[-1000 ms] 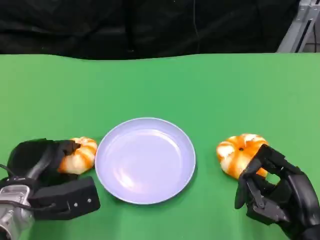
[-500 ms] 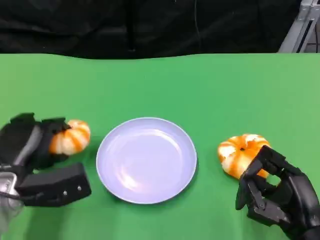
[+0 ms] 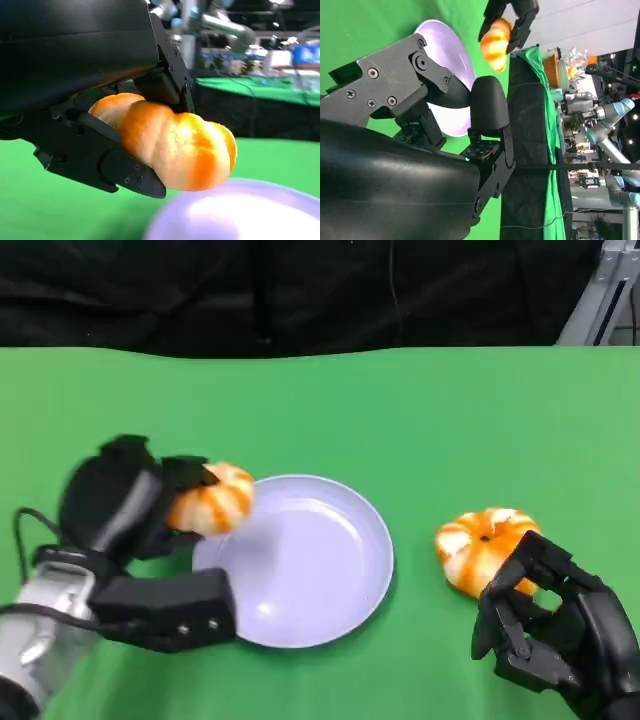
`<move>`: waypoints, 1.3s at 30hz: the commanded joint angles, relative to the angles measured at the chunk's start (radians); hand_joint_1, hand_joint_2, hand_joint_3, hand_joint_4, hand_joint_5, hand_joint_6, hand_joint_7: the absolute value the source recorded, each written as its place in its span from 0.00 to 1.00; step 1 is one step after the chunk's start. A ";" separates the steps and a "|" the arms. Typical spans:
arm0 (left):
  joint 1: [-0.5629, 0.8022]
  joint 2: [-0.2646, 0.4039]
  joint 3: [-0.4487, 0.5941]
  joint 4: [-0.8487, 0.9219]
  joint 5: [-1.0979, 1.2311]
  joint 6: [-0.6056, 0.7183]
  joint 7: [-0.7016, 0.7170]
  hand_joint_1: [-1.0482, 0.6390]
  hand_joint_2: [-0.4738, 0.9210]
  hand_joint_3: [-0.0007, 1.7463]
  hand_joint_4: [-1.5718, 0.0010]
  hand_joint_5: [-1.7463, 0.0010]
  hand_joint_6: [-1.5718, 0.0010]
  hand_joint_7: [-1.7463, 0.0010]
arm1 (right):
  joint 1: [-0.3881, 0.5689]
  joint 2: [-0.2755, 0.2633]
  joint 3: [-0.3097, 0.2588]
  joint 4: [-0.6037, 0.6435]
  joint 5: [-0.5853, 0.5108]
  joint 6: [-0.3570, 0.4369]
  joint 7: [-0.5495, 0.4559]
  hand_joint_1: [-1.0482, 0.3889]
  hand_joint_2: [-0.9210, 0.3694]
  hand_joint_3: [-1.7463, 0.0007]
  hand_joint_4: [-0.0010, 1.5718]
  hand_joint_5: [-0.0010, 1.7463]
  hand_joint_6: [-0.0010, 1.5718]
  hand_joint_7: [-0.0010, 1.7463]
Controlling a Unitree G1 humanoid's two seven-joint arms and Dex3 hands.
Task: Grasp the bread from the table and place it into the plate.
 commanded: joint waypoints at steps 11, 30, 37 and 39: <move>-0.095 -0.120 -0.058 0.158 0.017 -0.012 -0.045 0.55 1.00 0.16 0.64 0.02 0.55 0.24 | 0.004 -0.006 0.000 -0.024 0.026 0.009 0.003 0.63 0.25 0.36 0.54 1.00 0.38 1.00; -0.111 -0.080 -0.116 0.083 0.008 0.040 -0.444 0.03 1.00 0.31 0.97 1.00 0.84 1.00 | 0.006 -0.008 0.008 -0.036 0.024 0.028 -0.013 0.62 0.26 0.36 0.52 1.00 0.38 1.00; -0.117 -0.042 -0.126 0.070 -0.009 0.018 -0.590 0.00 1.00 0.40 1.00 1.00 0.98 1.00 | 0.008 -0.008 0.008 -0.037 0.024 0.024 -0.009 0.64 0.26 0.35 0.52 1.00 0.38 1.00; -0.112 -0.036 -0.117 0.061 -0.018 0.010 -0.595 0.00 1.00 0.41 1.00 1.00 0.99 1.00 | 0.007 -0.009 0.008 -0.034 0.025 0.021 -0.005 0.63 0.26 0.35 0.52 1.00 0.38 1.00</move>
